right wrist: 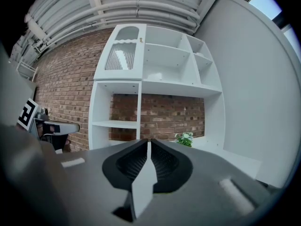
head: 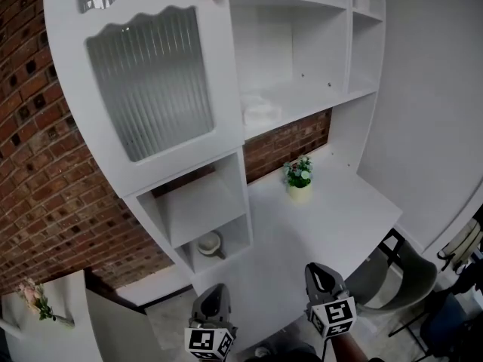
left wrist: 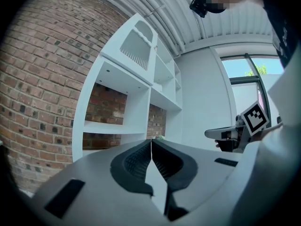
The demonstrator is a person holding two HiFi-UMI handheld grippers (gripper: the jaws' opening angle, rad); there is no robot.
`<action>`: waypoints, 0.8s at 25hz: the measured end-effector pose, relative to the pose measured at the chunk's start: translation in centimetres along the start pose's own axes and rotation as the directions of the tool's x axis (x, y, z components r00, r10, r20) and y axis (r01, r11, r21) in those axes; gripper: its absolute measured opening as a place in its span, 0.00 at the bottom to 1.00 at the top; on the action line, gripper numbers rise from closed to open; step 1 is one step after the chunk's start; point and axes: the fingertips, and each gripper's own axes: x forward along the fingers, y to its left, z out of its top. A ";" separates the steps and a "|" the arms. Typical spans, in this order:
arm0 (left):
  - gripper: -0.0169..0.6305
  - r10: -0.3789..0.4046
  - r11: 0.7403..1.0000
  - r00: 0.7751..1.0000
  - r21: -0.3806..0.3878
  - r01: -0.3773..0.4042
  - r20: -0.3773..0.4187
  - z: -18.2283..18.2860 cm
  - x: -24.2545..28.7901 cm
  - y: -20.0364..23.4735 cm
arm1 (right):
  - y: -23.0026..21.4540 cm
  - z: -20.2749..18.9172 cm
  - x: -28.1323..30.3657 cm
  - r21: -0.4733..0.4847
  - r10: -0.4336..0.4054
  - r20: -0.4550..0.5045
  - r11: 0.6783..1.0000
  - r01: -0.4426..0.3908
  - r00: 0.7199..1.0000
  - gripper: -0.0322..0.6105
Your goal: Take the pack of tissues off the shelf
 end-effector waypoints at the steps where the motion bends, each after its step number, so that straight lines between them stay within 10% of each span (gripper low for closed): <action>1: 0.05 0.002 1.000 1.000 0.001 -0.002 -0.004 0.0 0.3 0.1 | -0.3 0.5 0.4 -0.002 -0.002 0.014 1.000 0.002 1.000 0.08; 20: 0.05 0.089 0.995 0.996 -0.033 -0.090 -0.026 -0.1 3.9 1.6 | -4.1 9.0 8.3 -0.007 0.072 0.116 0.997 -0.072 0.991 0.40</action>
